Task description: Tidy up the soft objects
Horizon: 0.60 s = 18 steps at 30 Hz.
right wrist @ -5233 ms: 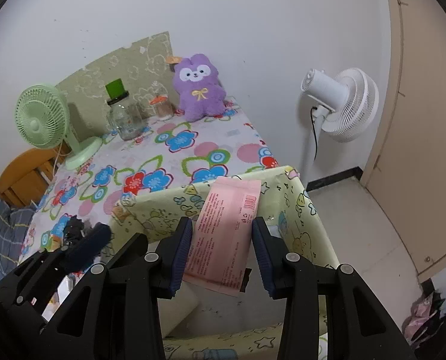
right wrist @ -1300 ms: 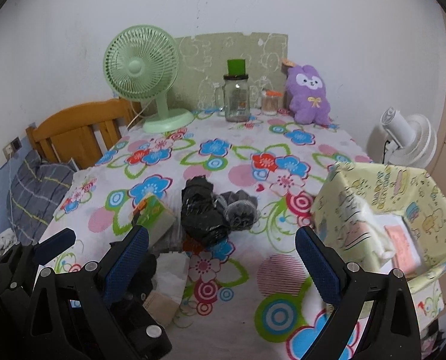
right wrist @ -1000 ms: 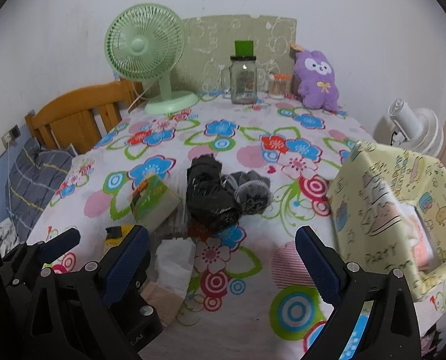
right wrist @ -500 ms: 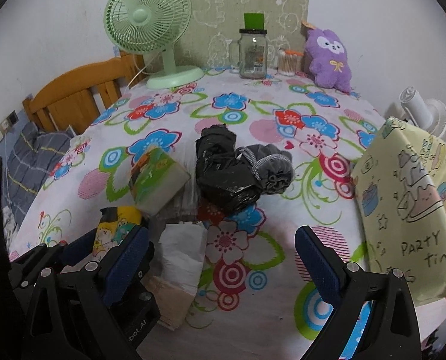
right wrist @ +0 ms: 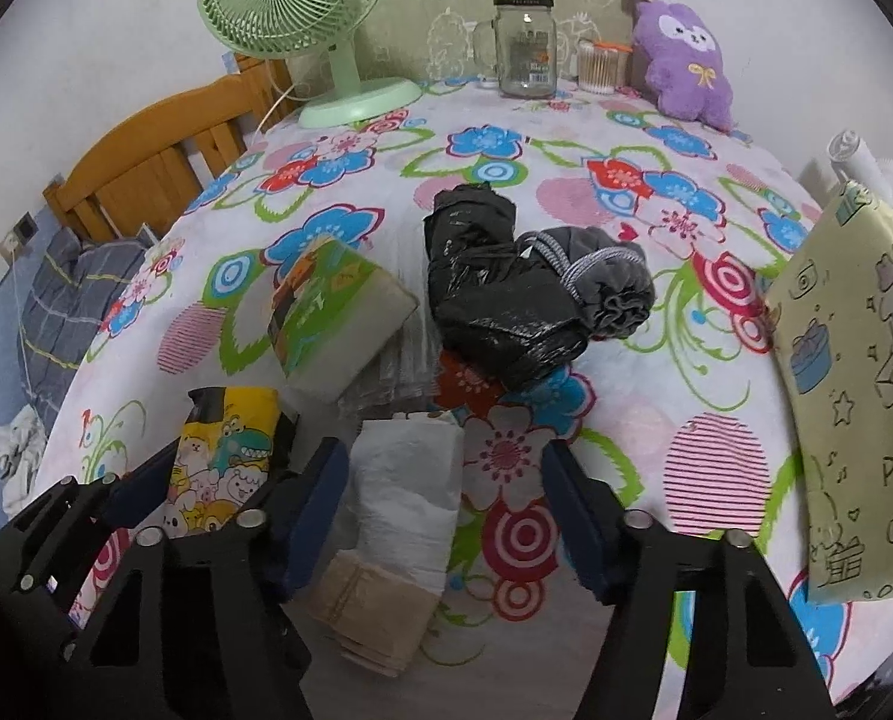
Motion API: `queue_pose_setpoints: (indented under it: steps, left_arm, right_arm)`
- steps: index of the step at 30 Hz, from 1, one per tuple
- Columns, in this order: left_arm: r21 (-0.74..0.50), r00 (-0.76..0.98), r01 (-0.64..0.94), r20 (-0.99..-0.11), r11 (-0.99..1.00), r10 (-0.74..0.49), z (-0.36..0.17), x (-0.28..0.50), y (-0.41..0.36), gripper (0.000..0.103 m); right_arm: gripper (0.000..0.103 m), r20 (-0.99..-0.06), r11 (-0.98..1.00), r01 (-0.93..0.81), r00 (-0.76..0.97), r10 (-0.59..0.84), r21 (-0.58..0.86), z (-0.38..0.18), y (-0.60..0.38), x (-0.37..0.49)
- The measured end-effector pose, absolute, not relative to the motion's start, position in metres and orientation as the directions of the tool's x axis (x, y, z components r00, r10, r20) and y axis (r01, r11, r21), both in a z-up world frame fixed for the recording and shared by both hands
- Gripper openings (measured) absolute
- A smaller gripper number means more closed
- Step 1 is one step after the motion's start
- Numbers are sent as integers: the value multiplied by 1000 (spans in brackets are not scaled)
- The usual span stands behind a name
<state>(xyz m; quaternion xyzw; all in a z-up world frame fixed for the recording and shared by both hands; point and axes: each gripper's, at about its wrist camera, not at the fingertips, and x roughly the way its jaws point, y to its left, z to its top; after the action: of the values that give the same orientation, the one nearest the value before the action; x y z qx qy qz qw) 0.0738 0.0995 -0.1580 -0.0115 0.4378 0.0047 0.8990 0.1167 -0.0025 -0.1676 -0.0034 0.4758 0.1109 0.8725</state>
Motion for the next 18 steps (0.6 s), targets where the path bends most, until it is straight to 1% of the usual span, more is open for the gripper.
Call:
queue_pose_setpoints:
  steps: [5, 8, 12, 18]
  left_arm:
    - [-23, 612, -18, -791, 1000, -8, -160, 75, 100, 52]
    - [-25, 611, -17, -792, 1000, -9, -159, 76, 100, 51]
    - [-37, 608, -13, -794, 999, -21, -158, 75, 98, 49]
    - [-58, 606, -5, -794, 998, -43, -154, 72, 90, 46]
  right_arm:
    - [46, -838, 972, -211, 507, 200, 105, -170, 4, 118]
    - [33, -841, 973, -210, 505, 194, 98, -170, 5, 119]
    - [29, -841, 973, -210, 505, 194, 98, -169, 4, 120]
    - [26, -836, 972, -209, 512, 198, 103, -163, -3, 115]
